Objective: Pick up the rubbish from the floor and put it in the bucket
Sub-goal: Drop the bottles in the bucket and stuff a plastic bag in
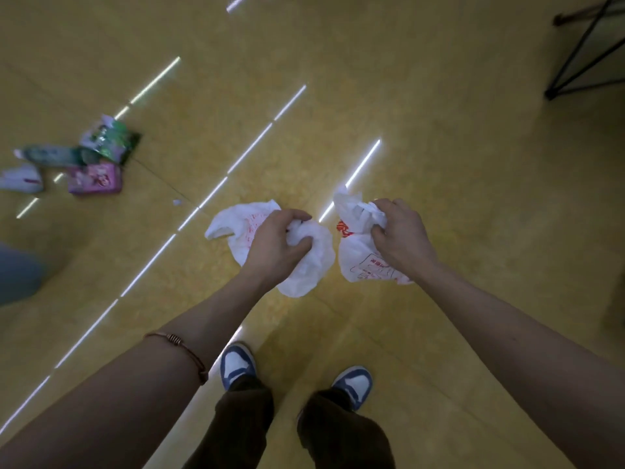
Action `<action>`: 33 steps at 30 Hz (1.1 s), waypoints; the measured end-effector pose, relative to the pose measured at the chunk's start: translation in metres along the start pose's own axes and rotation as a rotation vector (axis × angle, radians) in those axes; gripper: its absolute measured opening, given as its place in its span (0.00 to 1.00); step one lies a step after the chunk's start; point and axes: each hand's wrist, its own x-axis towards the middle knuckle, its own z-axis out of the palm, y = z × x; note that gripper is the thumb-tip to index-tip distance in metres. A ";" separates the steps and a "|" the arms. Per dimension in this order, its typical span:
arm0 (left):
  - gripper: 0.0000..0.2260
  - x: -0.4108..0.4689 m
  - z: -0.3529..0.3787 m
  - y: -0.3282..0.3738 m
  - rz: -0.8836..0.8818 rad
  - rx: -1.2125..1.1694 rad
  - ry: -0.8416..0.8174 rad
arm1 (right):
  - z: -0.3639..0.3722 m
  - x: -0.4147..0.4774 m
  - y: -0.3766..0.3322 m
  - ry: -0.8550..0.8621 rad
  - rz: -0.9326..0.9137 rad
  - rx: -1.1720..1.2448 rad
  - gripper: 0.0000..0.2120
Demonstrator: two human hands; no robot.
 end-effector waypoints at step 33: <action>0.13 -0.280 -0.507 0.124 0.013 -0.245 0.893 | -0.144 -0.127 -0.580 -0.014 -0.755 -0.017 0.17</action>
